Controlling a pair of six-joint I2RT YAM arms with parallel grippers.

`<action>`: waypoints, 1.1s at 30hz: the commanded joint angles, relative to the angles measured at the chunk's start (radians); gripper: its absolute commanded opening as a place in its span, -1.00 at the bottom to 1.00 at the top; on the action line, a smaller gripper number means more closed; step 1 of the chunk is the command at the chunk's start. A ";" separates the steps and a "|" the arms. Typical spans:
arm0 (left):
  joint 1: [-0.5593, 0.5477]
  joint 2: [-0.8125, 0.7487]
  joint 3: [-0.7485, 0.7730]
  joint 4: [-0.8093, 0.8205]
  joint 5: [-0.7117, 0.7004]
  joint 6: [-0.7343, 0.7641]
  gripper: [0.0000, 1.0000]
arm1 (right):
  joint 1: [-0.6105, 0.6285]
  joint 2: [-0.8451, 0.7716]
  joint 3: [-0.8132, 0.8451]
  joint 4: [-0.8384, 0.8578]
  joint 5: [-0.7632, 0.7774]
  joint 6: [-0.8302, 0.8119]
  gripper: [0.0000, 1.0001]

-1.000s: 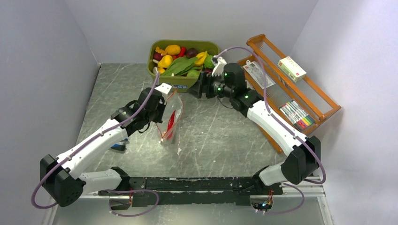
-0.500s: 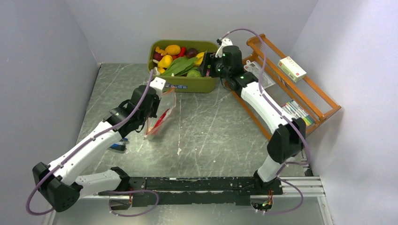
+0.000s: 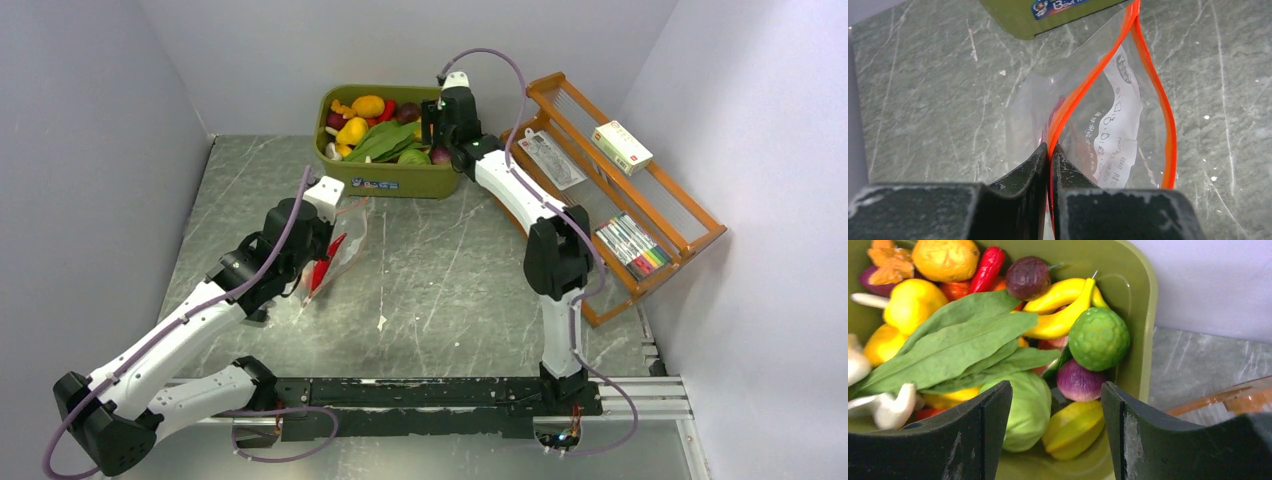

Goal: Place the food in the zip-top bag and seal the zipper
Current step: Pick up the fake fruit from the bin.

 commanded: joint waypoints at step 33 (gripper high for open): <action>0.003 0.003 -0.009 0.069 0.149 0.020 -0.86 | -0.003 0.500 0.413 0.086 0.469 -0.020 0.59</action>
